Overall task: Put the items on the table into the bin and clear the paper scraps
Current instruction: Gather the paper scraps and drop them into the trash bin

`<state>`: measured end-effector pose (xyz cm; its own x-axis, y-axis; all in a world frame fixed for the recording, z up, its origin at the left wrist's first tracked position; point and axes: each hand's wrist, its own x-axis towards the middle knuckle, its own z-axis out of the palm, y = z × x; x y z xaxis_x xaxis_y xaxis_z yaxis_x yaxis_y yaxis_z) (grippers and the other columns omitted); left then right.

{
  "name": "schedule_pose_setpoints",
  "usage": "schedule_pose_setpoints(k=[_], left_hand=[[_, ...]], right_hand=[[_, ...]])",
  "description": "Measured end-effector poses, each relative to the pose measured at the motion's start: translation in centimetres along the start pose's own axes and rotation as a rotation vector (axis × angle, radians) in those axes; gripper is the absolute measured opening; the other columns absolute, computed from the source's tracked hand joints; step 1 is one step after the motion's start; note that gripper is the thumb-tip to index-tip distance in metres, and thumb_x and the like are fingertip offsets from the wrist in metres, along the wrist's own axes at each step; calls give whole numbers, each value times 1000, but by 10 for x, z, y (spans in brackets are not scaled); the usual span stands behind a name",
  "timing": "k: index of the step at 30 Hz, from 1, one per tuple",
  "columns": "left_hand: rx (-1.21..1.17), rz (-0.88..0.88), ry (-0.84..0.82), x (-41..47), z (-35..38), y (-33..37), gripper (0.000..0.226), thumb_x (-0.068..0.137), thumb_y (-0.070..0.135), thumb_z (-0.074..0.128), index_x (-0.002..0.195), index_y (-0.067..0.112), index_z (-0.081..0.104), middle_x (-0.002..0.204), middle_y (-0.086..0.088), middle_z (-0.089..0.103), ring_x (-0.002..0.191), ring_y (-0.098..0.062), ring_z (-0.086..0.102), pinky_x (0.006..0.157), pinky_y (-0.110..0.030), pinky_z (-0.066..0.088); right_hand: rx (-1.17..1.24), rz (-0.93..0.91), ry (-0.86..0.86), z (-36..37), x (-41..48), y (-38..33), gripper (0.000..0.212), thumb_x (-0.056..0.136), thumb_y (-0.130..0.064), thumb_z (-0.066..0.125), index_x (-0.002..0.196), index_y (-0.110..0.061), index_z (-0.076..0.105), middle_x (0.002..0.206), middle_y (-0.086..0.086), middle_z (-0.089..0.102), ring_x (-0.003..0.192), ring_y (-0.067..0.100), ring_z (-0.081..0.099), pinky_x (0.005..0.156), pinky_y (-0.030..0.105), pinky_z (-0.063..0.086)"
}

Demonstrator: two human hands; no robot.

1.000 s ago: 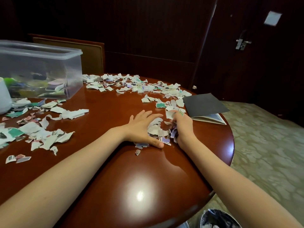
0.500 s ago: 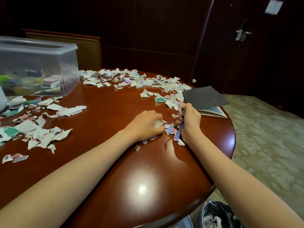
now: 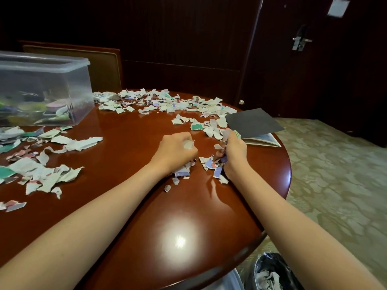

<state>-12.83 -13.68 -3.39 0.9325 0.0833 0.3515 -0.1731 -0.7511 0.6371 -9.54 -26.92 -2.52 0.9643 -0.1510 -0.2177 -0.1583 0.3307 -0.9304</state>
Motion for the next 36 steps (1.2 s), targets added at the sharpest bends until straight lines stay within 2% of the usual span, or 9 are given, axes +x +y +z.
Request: schedule_pose_setpoints(k=[6,10,13,16,19,22,28,32,36], left_hand=[[-216,-121,131,8,-12,2,25,82,17,62,61,24,49,65,6,51,60,-7,45,50,-18,34],[-453,-220,247,15,-16,6,29,82,15,59,56,17,45,57,1,45,55,-13,39,55,-25,32],[-653,-338,300,20,-19,12,31,83,15,59,58,14,42,55,-2,41,52,-14,35,55,-27,32],[-855,-463,295,23,-19,19,27,86,15,59,63,14,44,60,-2,44,54,-13,39,52,-24,35],[-992,-573,306,24,-18,27,23,86,16,60,66,14,49,66,-3,50,56,-12,46,49,-20,39],[-1084,-646,298,24,-17,35,11,86,14,60,77,13,54,72,-4,52,54,-11,46,41,-14,38],[-1376,-735,164,21,-9,46,5,85,10,53,89,12,51,74,-6,46,43,-8,39,34,-11,33],[-1434,-738,123,22,1,56,8,85,9,53,81,14,48,75,-5,44,46,-9,32,32,-11,30],[-1522,-752,89,24,8,63,18,85,7,51,71,12,41,64,-3,40,28,-7,31,31,-12,26]], right_hand=[[18,39,-16,-3,-2,-5,11,95,-21,46,87,-15,49,59,1,36,47,8,29,43,18,23],[11,48,-9,-4,-3,-6,16,95,-21,45,81,-16,48,60,1,36,48,8,28,44,18,23],[-14,65,0,-3,-1,-6,11,96,-21,45,89,-14,49,62,2,38,49,8,29,43,18,23],[-27,81,8,-3,1,-7,10,96,-23,45,96,-13,49,64,2,39,51,9,29,42,18,23],[29,86,5,-5,1,-8,17,96,-21,44,81,-15,47,62,1,37,50,8,28,40,17,23],[130,72,-25,-9,3,-7,19,94,-14,43,75,-15,45,57,0,33,46,8,29,37,15,21],[350,62,-81,-19,6,-11,28,92,-8,40,65,-16,35,57,-1,24,38,6,25,37,13,18],[484,91,-118,-24,8,-13,30,94,-12,39,64,-16,35,45,-4,26,31,5,24,34,12,19],[503,132,-141,-24,8,-9,33,98,-15,37,65,-15,36,33,-6,29,26,5,26,34,10,20]])
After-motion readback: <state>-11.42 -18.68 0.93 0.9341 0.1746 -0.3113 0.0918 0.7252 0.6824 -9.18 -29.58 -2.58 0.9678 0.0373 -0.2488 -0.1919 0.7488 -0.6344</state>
